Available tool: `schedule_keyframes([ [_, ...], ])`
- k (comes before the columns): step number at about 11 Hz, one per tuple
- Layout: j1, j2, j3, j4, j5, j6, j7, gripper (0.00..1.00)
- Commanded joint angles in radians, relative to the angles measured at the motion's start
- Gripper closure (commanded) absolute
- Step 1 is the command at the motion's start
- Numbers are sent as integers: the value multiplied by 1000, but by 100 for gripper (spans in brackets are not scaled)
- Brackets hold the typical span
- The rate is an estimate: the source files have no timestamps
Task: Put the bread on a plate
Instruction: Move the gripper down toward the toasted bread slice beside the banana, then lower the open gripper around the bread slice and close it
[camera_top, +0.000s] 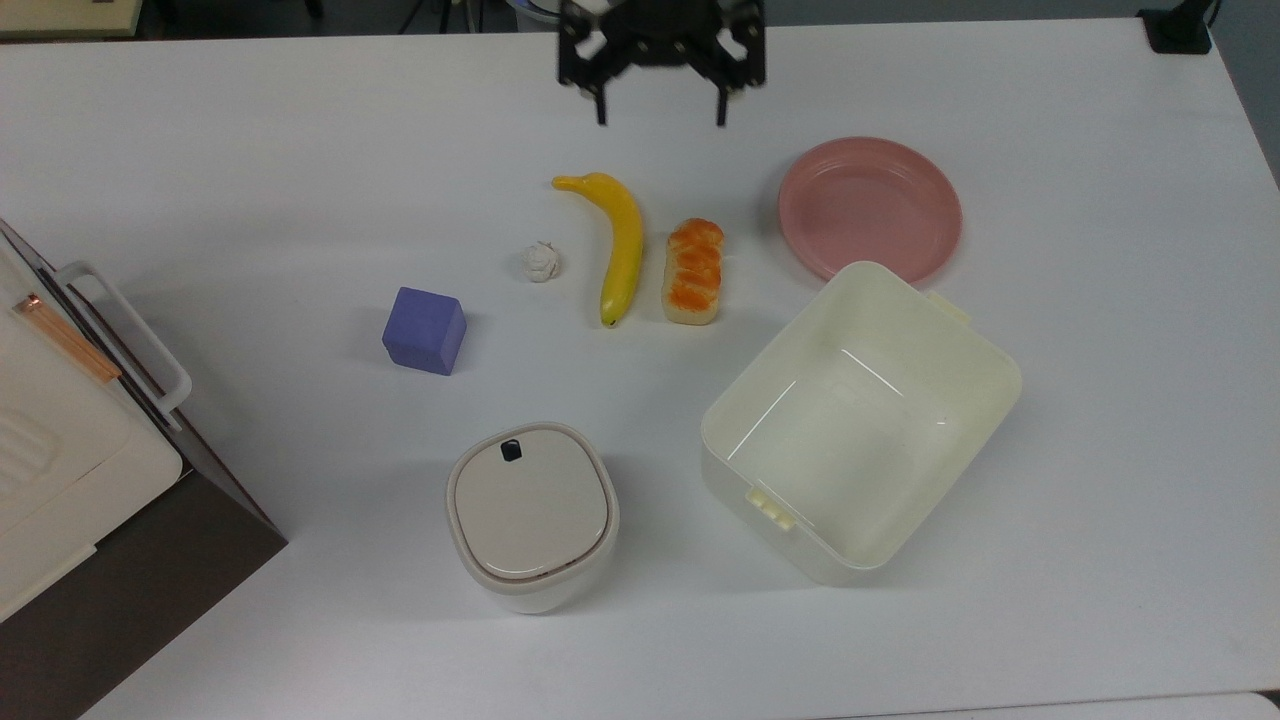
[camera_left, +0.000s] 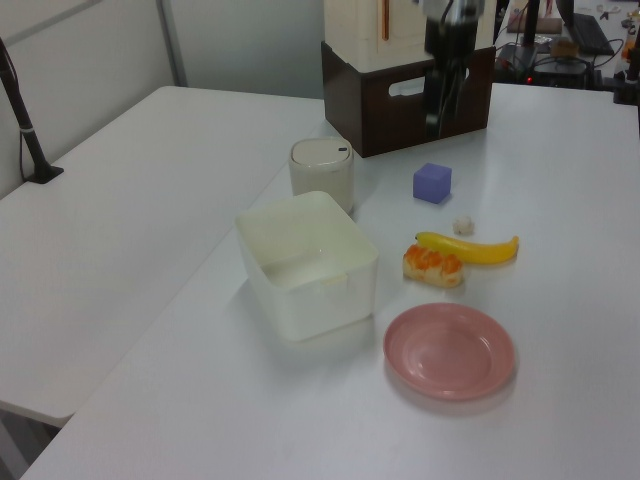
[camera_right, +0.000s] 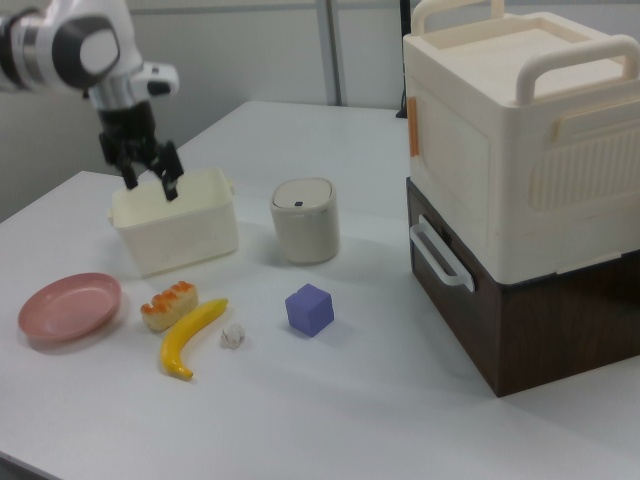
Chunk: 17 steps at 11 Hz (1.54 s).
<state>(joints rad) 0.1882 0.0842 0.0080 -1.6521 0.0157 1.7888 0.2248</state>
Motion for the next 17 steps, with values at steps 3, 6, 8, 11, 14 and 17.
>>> schedule_keyframes([
  [3,8,-60,112,-353,4,291,137,0],
  [6,7,17,127,-350,7,395,182,0],
  [8,19,84,127,-344,6,466,217,0],
  [11,19,143,124,-334,1,508,228,0],
  [14,-29,147,109,-333,4,505,220,0],
  [17,-35,152,95,-334,4,494,211,0],
])
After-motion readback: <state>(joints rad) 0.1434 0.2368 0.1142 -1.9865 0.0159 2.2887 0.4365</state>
